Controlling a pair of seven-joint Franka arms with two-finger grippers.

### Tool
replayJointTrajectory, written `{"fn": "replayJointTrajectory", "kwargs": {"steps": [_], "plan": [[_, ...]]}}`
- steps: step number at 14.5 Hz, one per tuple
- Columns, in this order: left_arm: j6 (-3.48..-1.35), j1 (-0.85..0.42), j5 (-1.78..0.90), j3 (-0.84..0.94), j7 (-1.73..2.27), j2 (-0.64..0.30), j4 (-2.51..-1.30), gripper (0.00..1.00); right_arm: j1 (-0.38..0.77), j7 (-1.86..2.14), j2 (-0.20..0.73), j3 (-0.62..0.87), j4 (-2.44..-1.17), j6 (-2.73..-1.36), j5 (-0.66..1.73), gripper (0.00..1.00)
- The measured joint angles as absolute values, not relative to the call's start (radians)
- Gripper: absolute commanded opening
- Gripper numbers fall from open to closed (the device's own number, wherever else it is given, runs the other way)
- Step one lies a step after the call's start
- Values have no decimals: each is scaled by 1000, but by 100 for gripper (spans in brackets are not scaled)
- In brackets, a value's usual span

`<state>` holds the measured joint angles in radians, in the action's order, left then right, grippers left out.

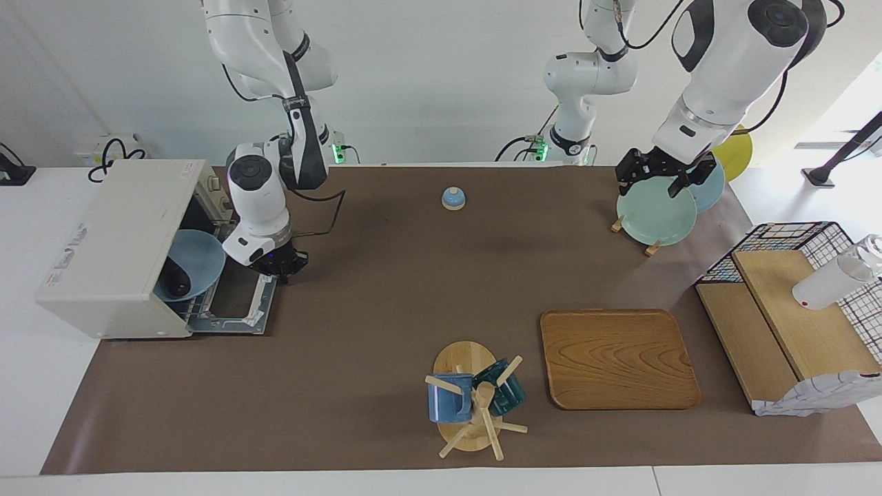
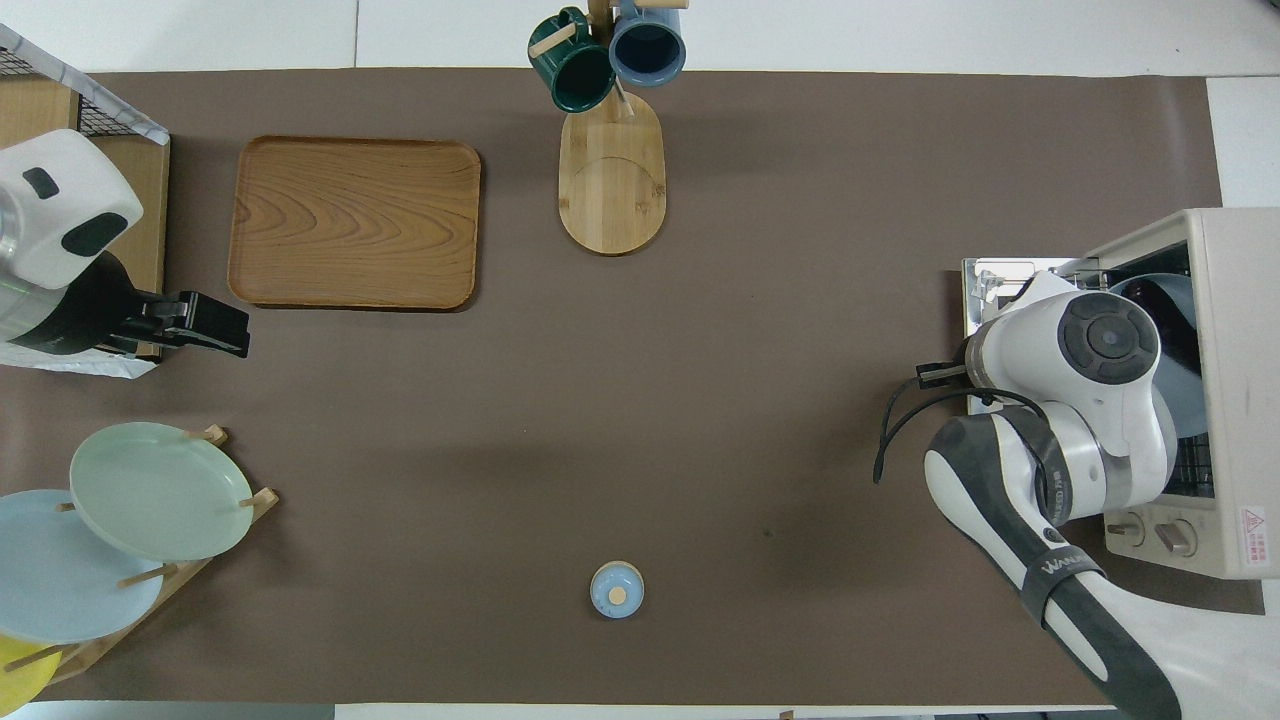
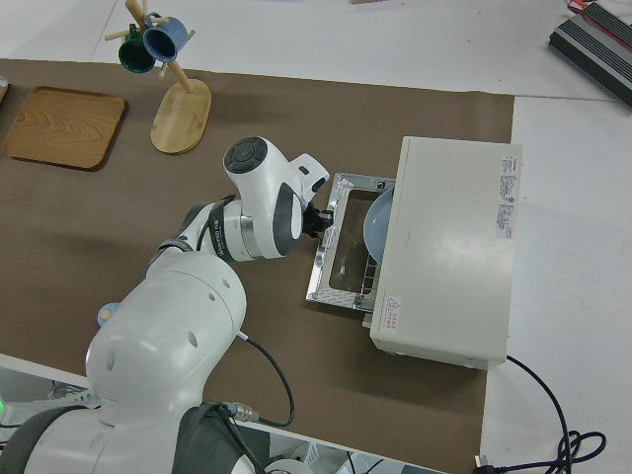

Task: Put eggplant into oven

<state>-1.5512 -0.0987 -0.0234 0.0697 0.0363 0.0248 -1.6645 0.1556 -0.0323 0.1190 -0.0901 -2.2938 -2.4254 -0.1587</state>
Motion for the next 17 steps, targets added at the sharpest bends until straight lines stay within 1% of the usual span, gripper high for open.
{"fn": "replayJointTrajectory", "kwargs": {"steps": [2, 4, 6, 8, 10, 12, 14, 17], "plan": [[-1551, -99, -23, 70, 36, 25, -1665, 100, 154, -7, 119, -90, -2294, -2425, -169, 0], [-1551, -99, -23, 70, 36, 25, -1665, 100, 158, -2, 120, -84, -2285, -2407, -229, 0], [-1551, -99, -23, 70, 36, 25, -1665, 100, 168, 16, 121, -74, -2233, -2311, -271, 0], [-1551, -99, -23, 70, 36, 25, -1665, 100, 167, 101, 119, -69, -2137, -2171, -271, 0], [-1551, -99, -23, 70, 36, 25, -1665, 100, 141, 184, 108, -70, -2043, -2069, -266, 0], [-1551, -99, -23, 70, 36, 25, -1665, 100, 103, 243, 78, -71, -1996, -2003, -263, 0], [-1551, -99, -23, 70, 36, 25, -1664, 100, 56, 294, 45, -74, -1978, -1973, -266, 0], [-1551, -99, -23, 70, 36, 25, -1664, 100, -7, 377, 17, -89, -1963, -1964, -284, 0]]}}
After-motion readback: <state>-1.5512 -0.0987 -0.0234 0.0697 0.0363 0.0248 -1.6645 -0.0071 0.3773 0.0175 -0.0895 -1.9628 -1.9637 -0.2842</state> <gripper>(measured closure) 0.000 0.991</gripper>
